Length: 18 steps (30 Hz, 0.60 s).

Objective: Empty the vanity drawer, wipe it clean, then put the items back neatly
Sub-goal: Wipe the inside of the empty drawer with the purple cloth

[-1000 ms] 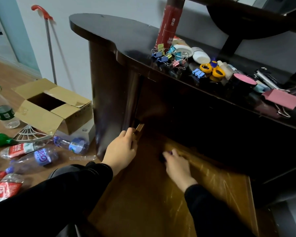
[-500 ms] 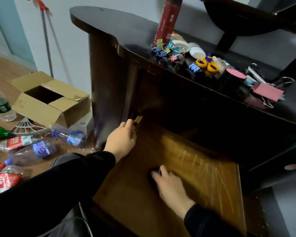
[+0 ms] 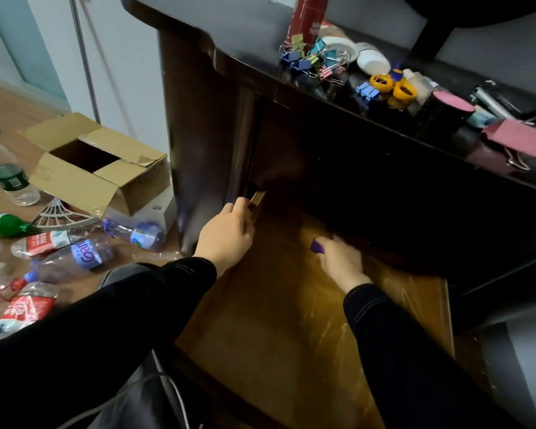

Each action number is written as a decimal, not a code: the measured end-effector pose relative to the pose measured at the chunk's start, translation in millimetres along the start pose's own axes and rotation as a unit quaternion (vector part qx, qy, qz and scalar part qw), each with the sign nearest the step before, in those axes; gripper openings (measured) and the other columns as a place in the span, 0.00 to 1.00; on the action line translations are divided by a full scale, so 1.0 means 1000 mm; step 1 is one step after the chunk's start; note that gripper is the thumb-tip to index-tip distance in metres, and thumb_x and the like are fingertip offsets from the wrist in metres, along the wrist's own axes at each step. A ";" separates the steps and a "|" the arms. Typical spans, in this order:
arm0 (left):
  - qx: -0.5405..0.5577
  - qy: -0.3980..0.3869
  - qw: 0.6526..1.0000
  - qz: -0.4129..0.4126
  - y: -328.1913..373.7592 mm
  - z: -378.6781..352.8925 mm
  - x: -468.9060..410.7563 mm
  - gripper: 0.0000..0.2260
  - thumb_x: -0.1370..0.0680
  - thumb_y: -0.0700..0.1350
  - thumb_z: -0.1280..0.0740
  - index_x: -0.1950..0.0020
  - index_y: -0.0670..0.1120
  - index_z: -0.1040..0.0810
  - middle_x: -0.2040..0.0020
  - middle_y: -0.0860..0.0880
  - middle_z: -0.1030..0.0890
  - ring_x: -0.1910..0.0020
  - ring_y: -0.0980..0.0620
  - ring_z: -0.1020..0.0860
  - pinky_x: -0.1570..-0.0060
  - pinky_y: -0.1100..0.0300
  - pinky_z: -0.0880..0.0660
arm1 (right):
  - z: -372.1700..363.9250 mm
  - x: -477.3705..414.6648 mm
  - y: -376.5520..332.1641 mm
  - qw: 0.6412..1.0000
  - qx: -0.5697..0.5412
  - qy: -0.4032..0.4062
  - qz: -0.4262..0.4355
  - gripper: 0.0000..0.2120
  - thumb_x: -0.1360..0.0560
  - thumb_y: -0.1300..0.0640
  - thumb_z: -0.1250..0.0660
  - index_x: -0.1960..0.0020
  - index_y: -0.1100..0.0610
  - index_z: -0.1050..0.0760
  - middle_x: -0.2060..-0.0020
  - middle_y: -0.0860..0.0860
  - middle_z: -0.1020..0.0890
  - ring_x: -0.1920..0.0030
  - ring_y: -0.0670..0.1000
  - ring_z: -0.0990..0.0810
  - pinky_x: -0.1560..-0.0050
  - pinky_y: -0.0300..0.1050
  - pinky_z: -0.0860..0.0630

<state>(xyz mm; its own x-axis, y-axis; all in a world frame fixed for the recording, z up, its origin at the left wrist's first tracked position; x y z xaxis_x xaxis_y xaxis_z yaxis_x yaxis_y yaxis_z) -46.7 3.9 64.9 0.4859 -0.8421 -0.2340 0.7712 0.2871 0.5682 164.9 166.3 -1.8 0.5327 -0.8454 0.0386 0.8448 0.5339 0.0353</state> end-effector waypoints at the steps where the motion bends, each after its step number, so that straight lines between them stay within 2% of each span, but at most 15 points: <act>1: 0.002 -0.002 1.000 -0.001 0.001 0.001 0.000 0.12 0.19 0.47 0.41 0.36 0.47 0.33 0.49 0.46 0.24 0.52 0.41 0.22 0.56 0.50 0.26 | 0.002 0.015 -0.004 1.000 0.014 -0.001 0.021 0.16 0.18 0.55 0.36 0.31 0.50 0.28 0.35 0.56 0.25 0.47 0.59 0.18 0.46 0.53 0.20; 4: 0.009 -0.008 1.000 -0.001 0.002 0.004 0.002 0.12 0.19 0.46 0.40 0.36 0.47 0.33 0.48 0.45 0.24 0.51 0.40 0.22 0.55 0.49 0.25 | -0.006 0.081 -0.022 0.993 0.016 -0.030 0.110 0.14 0.19 0.57 0.37 0.34 0.50 0.29 0.37 0.55 0.26 0.59 0.56 0.20 0.53 0.52 0.19; 7: 0.020 -0.011 1.000 0.002 0.005 0.006 0.004 0.12 0.19 0.46 0.40 0.36 0.47 0.32 0.47 0.44 0.24 0.50 0.40 0.22 0.53 0.47 0.24 | -0.019 0.155 -0.042 0.975 -0.005 -0.072 0.212 0.21 0.21 0.60 0.36 0.30 0.48 0.32 0.40 0.52 0.28 0.59 0.55 0.22 0.57 0.52 0.20; 10: 0.020 -0.012 1.000 0.004 0.005 0.006 0.005 0.12 0.19 0.46 0.41 0.36 0.47 0.32 0.47 0.44 0.23 0.49 0.39 0.22 0.52 0.46 0.24 | -0.021 0.181 -0.045 0.964 -0.011 -0.090 0.251 0.24 0.21 0.59 0.35 0.27 0.45 0.33 0.44 0.48 0.29 0.59 0.53 0.22 0.60 0.50 0.20; 12: 0.020 -0.009 1.000 0.003 0.003 0.005 0.005 0.12 0.19 0.46 0.41 0.35 0.47 0.32 0.46 0.44 0.23 0.49 0.39 0.22 0.52 0.47 0.24 | -0.015 0.161 -0.041 0.970 -0.017 -0.073 0.233 0.22 0.20 0.57 0.35 0.28 0.44 0.32 0.44 0.47 0.29 0.59 0.52 0.22 0.57 0.48 0.20; 14: 0.019 -0.005 1.000 0.000 0.002 0.003 0.003 0.12 0.19 0.46 0.40 0.35 0.47 0.32 0.46 0.44 0.23 0.50 0.40 0.22 0.52 0.47 0.24 | -0.011 0.124 -0.032 0.982 -0.022 -0.041 0.180 0.21 0.19 0.55 0.35 0.28 0.45 0.31 0.38 0.49 0.27 0.59 0.50 0.21 0.52 0.46 0.19; 16: 0.020 -0.001 1.000 0.000 0.001 0.002 0.002 0.12 0.19 0.46 0.40 0.36 0.47 0.32 0.47 0.45 0.23 0.51 0.40 0.22 0.53 0.48 0.24 | -0.009 0.075 -0.020 0.995 -0.020 -0.012 0.092 0.19 0.19 0.55 0.35 0.28 0.46 0.29 0.30 0.53 0.28 0.52 0.53 0.18 0.45 0.47 0.19; 18: 0.020 0.004 1.000 0.001 0.000 0.001 0.001 0.12 0.19 0.46 0.40 0.36 0.47 0.32 0.47 0.45 0.23 0.51 0.40 0.22 0.54 0.49 0.25 | -0.004 0.031 -0.015 1.000 -0.002 0.008 0.019 0.17 0.19 0.54 0.34 0.30 0.47 0.27 0.31 0.54 0.27 0.47 0.59 0.18 0.46 0.51 0.20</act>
<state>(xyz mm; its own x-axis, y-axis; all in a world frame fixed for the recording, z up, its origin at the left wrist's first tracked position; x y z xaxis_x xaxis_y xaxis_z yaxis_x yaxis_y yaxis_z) -46.4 3.1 65.4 0.4908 -0.8377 -0.2398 0.7536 0.2699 0.5994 169.0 132.5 -4.9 0.5656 -0.8244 0.0232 0.8238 0.5660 0.0306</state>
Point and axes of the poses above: each hand's wrist, its own x-axis away from the middle knuckle, its own z-axis out of the back of the hand, y = z × x, the point moved 5 cm from there along -x, towards the middle knuckle
